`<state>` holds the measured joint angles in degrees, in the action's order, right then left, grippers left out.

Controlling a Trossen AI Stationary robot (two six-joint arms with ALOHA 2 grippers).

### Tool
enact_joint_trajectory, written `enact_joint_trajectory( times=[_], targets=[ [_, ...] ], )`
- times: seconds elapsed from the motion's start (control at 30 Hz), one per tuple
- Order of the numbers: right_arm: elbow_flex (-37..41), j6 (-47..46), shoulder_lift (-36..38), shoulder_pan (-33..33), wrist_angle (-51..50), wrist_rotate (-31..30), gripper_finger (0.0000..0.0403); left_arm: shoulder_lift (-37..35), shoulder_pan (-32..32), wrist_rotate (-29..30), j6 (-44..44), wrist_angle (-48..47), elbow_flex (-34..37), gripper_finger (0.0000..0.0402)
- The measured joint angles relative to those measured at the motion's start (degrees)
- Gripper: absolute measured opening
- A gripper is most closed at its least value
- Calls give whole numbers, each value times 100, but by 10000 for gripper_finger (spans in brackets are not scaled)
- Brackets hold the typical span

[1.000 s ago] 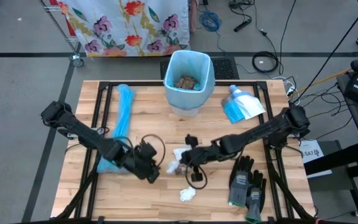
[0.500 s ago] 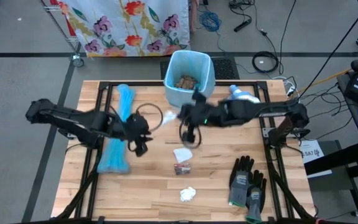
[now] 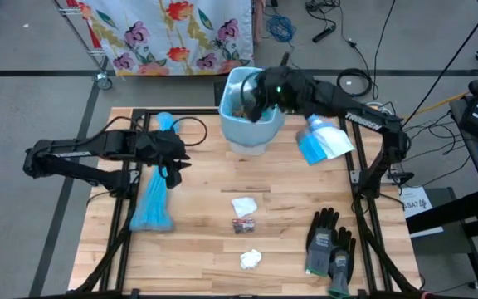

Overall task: Place trash/remove bag and relplace
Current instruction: Put the white paper into the blue trash bag inside the white trash bin

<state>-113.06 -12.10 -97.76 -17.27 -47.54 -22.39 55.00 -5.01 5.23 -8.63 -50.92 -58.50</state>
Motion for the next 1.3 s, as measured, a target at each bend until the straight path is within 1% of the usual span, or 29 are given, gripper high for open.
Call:
enact_joint_trajectory(
  times=[0.07, 0.17, 0.23, 0.37, 0.47, 0.57, 0.6, 0.67, 0.77, 0.8, 0.87, 0.97, 1.07, 1.17, 1.3],
  targets=[
    [0, -326, 0, -281, -127, 216, 30, -50, -109, -181, 137, -52, 0, 105],
    [0, -968, 0, -673, -307, 1020, 69, -123, -249, -531, 211, -104, 0, 105],
    [0, -1099, 0, -834, -411, 1325, 99, -168, -318, -571, 293, -106, 0, 105],
    [0, -1123, 0, -908, -486, 1397, 156, -307, -431, -574, 356, -228, 0, 105],
    [1, -968, 75, -903, -528, 1433, 186, -363, -473, -579, 345, -292, 0, 105],
    [0, -883, 171, -902, -554, 1472, 202, -364, -477, -579, 308, -297, 0, 105],
    [0, -928, 187, -903, -579, 1571, 205, -380, -475, -579, 298, -310, 0, 105],
    [0, -980, 201, -856, -593, 2030, 207, -432, -475, -579, 278, -384, 0, 105],
    [0, -852, 208, -543, -641, 2888, 205, -485, -475, -581, 166, -395, 0, 105],
    [0, -795, 195, -375, -689, 2989, 204, -493, -475, -579, 158, -402, 0, 105],
    [0, -578, 144, 3, -880, 2910, 201, -497, -473, -581, 148, -414, 0, 105],
    [187, -350, 72, 643, -931, 2330, 198, -500, -475, -581, 143, -413, 0, 105],
    [709, -387, 74, 1241, -728, 1789, 197, -498, -474, -581, 141, -412, 0, 105],
    [1468, -872, 68, 1680, -552, 1525, 197, -474, -473, -581, 141, -411, 0, 105],
    [2734, -1901, 67, 1977, -2, 1500, 196, -474, -475, -579, 36, -408, 3, 105]
  ],
)
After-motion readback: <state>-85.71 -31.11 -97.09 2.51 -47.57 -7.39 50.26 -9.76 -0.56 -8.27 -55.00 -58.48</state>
